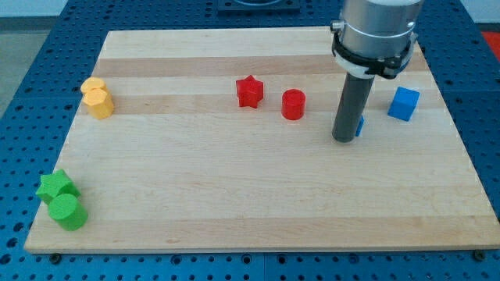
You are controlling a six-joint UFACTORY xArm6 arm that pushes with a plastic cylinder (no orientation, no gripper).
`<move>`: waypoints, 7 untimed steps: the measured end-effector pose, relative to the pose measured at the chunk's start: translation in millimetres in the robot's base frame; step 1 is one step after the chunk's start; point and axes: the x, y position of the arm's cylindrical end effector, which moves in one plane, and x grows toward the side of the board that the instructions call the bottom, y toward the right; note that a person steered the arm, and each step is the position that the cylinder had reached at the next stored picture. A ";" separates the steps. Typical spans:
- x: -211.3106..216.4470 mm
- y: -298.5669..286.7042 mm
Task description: Push the blue triangle to the top left of the blue cube
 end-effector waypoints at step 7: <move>-57.4 45.0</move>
